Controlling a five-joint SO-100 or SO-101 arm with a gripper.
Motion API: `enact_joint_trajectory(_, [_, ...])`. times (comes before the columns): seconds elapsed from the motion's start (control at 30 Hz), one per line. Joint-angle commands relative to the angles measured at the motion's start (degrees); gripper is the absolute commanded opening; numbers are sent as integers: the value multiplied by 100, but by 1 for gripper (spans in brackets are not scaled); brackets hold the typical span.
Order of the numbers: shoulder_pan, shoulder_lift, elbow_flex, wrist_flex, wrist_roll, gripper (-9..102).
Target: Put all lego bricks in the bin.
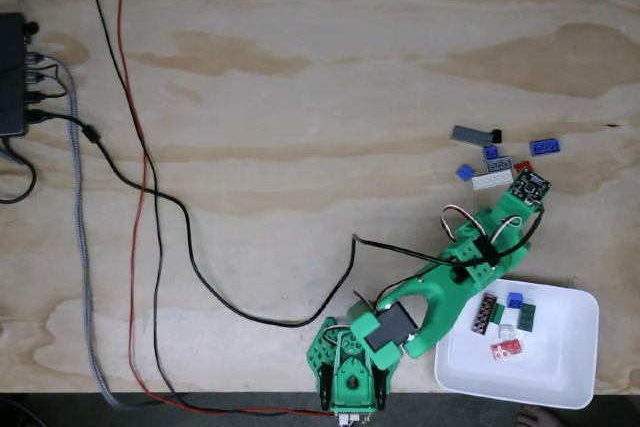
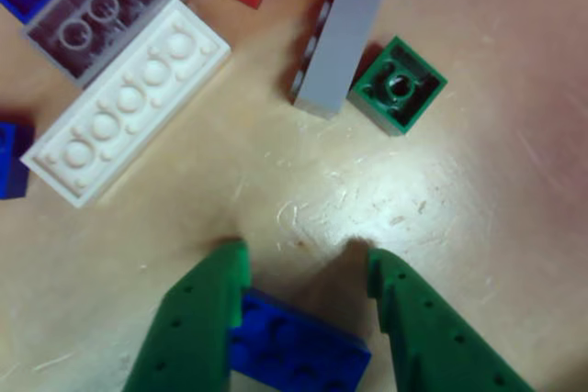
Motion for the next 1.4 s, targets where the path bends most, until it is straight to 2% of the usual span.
enact_joint_trajectory(0.0, [-70,0,308,-97,-88,17])
enact_joint_trajectory(0.07, [-79,44,413,-316,-18,29])
enact_joint_trajectory(0.2, [-53,123,378,-325,62,42])
enact_joint_trajectory(0.3, [149,422,483,97,-237,42])
enact_joint_trajectory(0.4, [290,703,879,26,-659,42])
enact_joint_trajectory(0.43, [290,773,923,97,-721,40])
enact_joint_trajectory(0.53, [290,967,958,255,-817,26])
enact_joint_trajectory(0.77, [211,773,896,79,-642,0])
enact_joint_trajectory(0.87, [70,686,879,-35,-369,0])
enact_joint_trajectory(0.93, [-123,615,668,-18,202,0])
enact_joint_trajectory(1.0, [-360,554,-62,615,1134,0])
enact_joint_trajectory(1.1, [-589,501,-1907,2426,2470,0])
enact_joint_trajectory(1.17, [-580,791,-2909,3797,2663,0])
enact_joint_trajectory(1.27, [-229,2065,-3023,5098,2487,0])
enact_joint_trajectory(1.33, [360,2953,-3023,6091,1978,0])
enact_joint_trajectory(1.37, [668,3357,-2927,6188,1934,0])
